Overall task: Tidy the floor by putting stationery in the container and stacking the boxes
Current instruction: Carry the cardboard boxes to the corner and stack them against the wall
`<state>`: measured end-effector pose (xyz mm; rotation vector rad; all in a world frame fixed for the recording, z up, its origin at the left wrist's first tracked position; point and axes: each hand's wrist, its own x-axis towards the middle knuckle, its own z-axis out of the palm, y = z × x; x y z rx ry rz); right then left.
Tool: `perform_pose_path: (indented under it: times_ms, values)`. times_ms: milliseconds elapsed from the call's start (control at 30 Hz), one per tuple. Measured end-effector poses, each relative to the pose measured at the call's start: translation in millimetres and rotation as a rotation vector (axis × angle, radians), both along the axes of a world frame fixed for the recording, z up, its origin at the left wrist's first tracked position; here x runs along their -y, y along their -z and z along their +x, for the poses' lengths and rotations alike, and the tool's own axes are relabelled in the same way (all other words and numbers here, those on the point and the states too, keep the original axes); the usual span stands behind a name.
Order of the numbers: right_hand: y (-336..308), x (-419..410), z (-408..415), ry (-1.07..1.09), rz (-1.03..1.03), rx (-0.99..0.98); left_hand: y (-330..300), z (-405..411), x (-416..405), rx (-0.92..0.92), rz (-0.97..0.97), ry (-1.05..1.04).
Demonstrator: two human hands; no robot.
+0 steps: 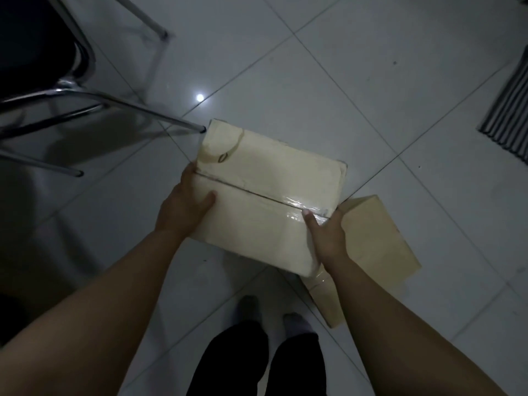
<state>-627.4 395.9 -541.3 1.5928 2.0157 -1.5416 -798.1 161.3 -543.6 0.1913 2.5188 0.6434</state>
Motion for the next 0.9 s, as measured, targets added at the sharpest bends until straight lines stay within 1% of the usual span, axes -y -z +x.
perform_pose_path:
  times_ms: [133,333,467,533,600,733,900]
  values:
    - [-35,-1,-3,-0.061,0.005,0.019,-29,15,6,0.01,-0.055,-0.008]
    - [-122,-3,2,-0.199,0.199,0.011,-110,58,8,-0.039,-0.069,-0.124]
    - [-202,-14,12,-0.37,0.27,0.034,-185,97,3,-0.089,-0.146,-0.163]
    - [-237,-20,19,-0.474,0.322,0.052,-219,118,2,-0.088,-0.17,-0.196]
    - [-266,-23,28,-0.552,0.342,0.067,-247,139,2,-0.049,-0.181,-0.23]
    - [-327,-22,51,-0.679,0.329,0.067,-311,191,11,-0.001,-0.16,-0.343]
    - [-380,-2,73,-0.826,0.35,0.01,-367,248,34,0.012,-0.095,-0.511]
